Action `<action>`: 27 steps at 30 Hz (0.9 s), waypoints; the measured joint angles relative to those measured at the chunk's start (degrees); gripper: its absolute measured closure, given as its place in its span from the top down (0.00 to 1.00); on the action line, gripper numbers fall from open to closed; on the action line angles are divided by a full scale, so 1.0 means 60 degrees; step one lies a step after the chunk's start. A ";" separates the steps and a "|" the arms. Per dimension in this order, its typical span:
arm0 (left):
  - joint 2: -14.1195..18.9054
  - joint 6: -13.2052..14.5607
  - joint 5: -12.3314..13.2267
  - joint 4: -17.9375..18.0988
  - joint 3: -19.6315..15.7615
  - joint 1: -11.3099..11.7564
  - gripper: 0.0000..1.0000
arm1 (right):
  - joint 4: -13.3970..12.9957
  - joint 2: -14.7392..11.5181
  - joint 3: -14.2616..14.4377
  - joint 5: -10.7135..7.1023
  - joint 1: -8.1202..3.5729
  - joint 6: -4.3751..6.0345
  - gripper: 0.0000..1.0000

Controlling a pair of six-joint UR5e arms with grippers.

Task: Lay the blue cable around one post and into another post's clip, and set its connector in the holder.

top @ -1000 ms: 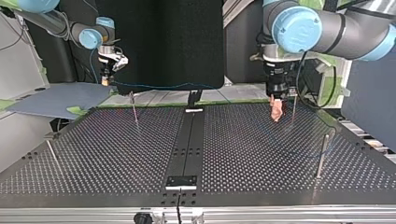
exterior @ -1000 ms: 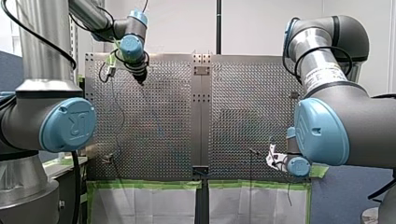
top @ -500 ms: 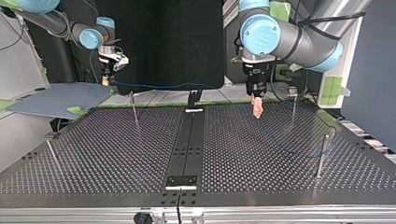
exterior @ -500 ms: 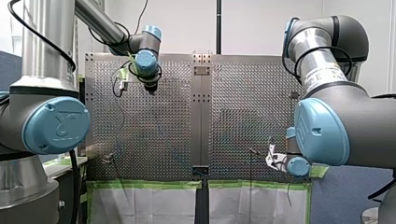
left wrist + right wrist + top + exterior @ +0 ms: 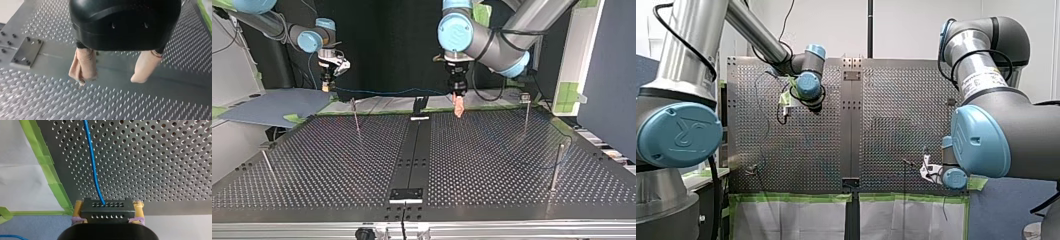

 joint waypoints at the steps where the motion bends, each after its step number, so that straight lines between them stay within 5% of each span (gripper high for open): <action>1: -0.0075 -0.0075 0.0009 0.0077 -0.0011 -0.0076 1.00 | -0.0004 0.0000 0.0000 -0.0001 0.0002 0.0004 0.00; 14: -0.1141 -0.1142 0.0847 0.1145 0.0406 -0.1142 1.00 | 0.0007 0.0001 0.0001 -0.0001 0.0006 0.0018 0.00; 27: -0.2245 -0.2244 0.1073 0.2250 0.1498 -0.2246 1.00 | 0.0048 -0.0010 -0.0025 0.0000 0.0004 -0.0025 0.00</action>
